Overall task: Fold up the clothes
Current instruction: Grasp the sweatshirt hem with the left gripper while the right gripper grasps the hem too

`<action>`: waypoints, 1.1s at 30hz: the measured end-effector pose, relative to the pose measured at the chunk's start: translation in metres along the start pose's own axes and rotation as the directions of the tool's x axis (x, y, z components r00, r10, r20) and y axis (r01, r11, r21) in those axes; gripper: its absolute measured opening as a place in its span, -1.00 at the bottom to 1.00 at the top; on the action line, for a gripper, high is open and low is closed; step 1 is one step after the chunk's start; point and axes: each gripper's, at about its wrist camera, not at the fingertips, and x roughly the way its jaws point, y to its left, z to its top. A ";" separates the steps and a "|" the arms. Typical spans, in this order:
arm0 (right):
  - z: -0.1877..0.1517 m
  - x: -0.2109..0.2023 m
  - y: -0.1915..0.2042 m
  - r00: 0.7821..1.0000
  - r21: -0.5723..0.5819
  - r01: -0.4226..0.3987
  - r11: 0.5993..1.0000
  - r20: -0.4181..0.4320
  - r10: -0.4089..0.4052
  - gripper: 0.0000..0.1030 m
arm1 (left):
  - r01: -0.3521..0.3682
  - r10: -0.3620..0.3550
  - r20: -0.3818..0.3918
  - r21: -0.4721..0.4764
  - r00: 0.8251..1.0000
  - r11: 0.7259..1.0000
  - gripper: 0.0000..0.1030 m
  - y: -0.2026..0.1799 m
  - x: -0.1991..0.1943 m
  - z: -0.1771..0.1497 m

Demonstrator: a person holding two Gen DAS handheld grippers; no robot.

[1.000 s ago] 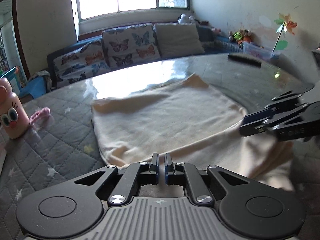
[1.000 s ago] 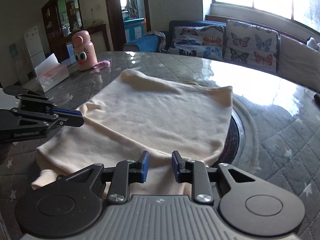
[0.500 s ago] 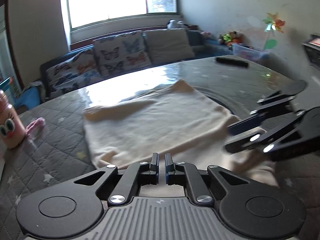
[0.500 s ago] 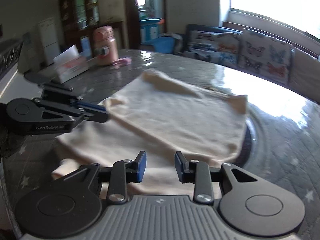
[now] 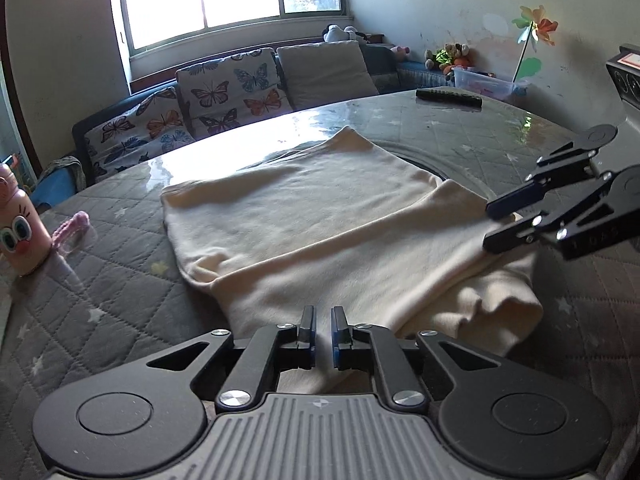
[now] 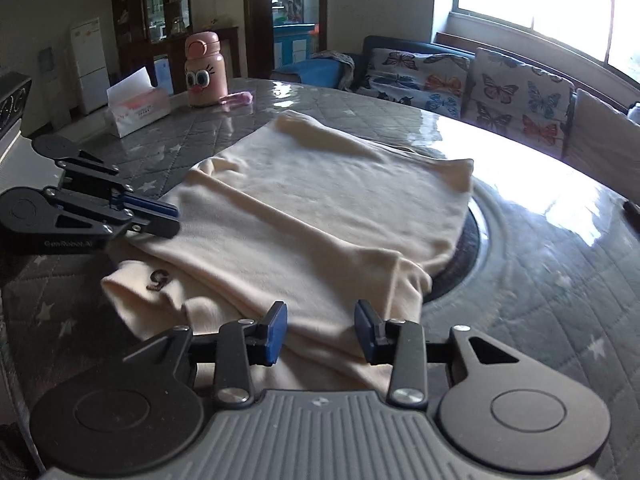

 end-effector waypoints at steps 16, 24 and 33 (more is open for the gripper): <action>0.001 0.000 -0.008 1.000 0.027 0.005 1.000 0.017 -0.005 -0.26 | 0.025 -0.026 -0.001 0.282 1.000 0.959 -0.10 -0.035 -0.037 -0.037; -0.001 -0.021 0.002 1.000 -0.053 -0.010 0.999 0.015 0.011 -0.13 | 0.021 -0.041 0.056 0.326 0.998 0.945 -0.28 -0.049 -0.024 -0.034; -0.012 -0.038 0.020 0.999 -0.210 -0.045 0.977 -0.003 0.045 0.21 | 0.037 -0.053 0.093 0.165 0.994 0.986 -0.82 -0.026 -0.024 -0.006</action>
